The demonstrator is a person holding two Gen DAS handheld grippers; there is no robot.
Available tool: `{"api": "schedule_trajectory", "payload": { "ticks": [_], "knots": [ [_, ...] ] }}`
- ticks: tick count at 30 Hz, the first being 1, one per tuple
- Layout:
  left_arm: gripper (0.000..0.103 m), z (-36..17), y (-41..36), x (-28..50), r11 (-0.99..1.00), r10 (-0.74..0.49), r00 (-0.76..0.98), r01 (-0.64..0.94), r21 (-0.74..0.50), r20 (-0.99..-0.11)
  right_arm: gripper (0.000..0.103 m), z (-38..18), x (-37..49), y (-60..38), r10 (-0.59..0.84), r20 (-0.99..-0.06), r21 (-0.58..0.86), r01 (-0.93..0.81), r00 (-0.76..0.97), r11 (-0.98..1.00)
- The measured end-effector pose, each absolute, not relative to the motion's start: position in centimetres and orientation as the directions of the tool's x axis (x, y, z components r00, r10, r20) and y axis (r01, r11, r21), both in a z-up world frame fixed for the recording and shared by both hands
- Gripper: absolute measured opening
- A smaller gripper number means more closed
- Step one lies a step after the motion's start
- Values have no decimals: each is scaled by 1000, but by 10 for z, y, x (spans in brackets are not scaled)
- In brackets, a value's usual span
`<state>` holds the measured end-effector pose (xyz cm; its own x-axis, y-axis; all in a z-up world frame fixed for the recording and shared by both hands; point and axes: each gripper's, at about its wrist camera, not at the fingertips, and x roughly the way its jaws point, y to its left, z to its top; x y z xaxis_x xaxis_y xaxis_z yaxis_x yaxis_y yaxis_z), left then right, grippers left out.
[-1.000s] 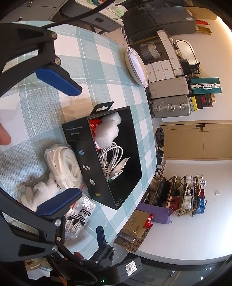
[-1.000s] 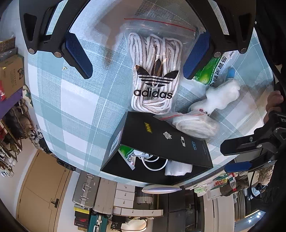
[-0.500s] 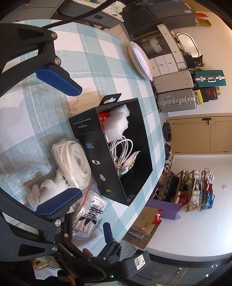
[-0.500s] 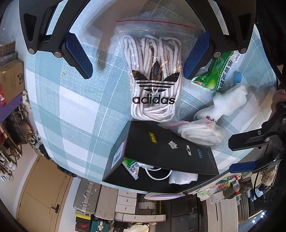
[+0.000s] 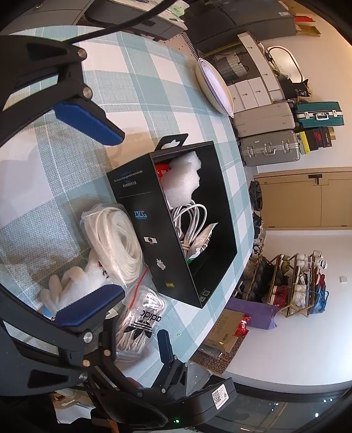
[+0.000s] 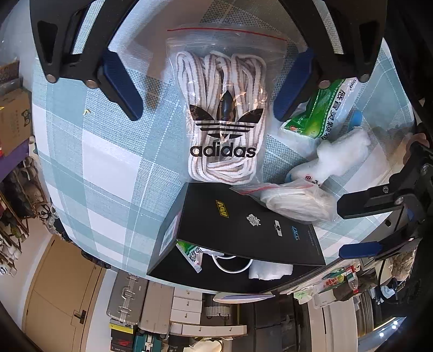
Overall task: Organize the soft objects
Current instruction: 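Withdraw both grippers from the box toward the bagged ropes, then grasp the adidas lace bag with the right gripper while the left gripper grasps the white rope bag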
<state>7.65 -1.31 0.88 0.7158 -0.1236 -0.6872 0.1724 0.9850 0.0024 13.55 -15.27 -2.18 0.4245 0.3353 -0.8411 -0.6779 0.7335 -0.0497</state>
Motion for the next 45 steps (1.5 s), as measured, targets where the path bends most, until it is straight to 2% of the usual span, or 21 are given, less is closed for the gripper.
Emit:
{"api": "schedule_trajectory", "payload": {
  "ticks": [3, 5, 6, 9, 28, 36, 39, 41, 42, 45],
  "knots": [
    [103, 7, -14, 77, 984, -129, 710, 177, -3, -692, 78, -20, 134, -152, 351, -839, -37, -687, 416, 726],
    [103, 6, -15, 78, 984, -132, 707, 179, -5, -694, 60, -18, 132, -150, 368, -832, -32, -698, 415, 715],
    [103, 5, -16, 78, 984, -133, 705, 180, -6, -697, 56, -16, 130, -148, 380, -827, -29, -707, 414, 706],
    [103, 2, -17, 79, 983, -140, 697, 183, -14, -703, 51, -13, 126, -145, 389, -815, -48, -720, 429, 693],
    [103, -19, -20, 92, 982, -184, 632, 147, -118, -753, 48, -6, 116, -143, 414, -792, -71, -742, 448, 667],
    [103, -19, -17, 91, 979, -204, 642, 135, -152, -739, 48, -1, 109, -140, 444, -775, -73, -762, 449, 644],
    [99, -18, -17, 90, 978, -208, 647, 139, -154, -734, 48, 0, 107, -138, 453, -772, -73, -770, 446, 633],
    [87, -18, -18, 90, 975, -223, 639, 156, -160, -736, 48, 1, 106, -138, 457, -771, -73, -774, 444, 629],
    [87, -19, -18, 90, 976, -219, 636, 156, -154, -740, 48, 1, 105, -137, 458, -770, -74, -776, 443, 627],
    [77, -18, -18, 89, 976, -215, 636, 158, -148, -741, 48, 1, 105, -137, 459, -770, -75, -778, 443, 624]
  ]
}}
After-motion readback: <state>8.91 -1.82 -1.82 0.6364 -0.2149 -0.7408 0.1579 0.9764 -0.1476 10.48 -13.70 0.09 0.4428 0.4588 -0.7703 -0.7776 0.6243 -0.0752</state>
